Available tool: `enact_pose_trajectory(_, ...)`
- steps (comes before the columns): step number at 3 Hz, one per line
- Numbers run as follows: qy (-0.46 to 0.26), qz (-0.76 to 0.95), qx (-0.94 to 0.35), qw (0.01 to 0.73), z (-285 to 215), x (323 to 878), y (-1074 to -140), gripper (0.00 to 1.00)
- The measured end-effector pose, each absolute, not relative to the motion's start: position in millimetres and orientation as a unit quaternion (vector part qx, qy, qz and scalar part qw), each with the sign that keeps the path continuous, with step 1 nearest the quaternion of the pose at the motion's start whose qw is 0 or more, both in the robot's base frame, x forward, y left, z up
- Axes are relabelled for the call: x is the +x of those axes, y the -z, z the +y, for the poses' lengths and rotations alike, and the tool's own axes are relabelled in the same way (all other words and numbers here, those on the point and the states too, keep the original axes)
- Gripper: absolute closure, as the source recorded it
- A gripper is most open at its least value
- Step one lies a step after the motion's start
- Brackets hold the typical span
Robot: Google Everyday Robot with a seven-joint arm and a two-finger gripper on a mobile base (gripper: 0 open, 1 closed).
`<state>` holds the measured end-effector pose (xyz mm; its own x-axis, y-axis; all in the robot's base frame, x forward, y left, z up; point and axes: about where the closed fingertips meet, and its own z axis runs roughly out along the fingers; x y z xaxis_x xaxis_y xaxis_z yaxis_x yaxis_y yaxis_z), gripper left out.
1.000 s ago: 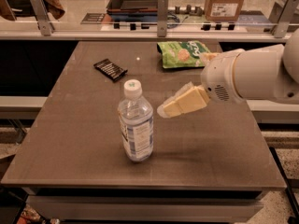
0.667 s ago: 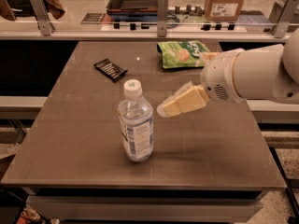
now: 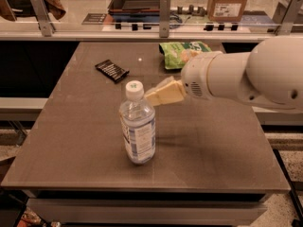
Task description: Pick rxbar chocolate
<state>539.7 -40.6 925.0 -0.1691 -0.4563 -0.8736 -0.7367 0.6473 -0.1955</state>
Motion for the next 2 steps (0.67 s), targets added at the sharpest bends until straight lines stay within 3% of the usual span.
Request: enact_pose_trajectory(2, -0.205, 0.733, -0.355, 0.542, 20, 587, -899, 0.0)
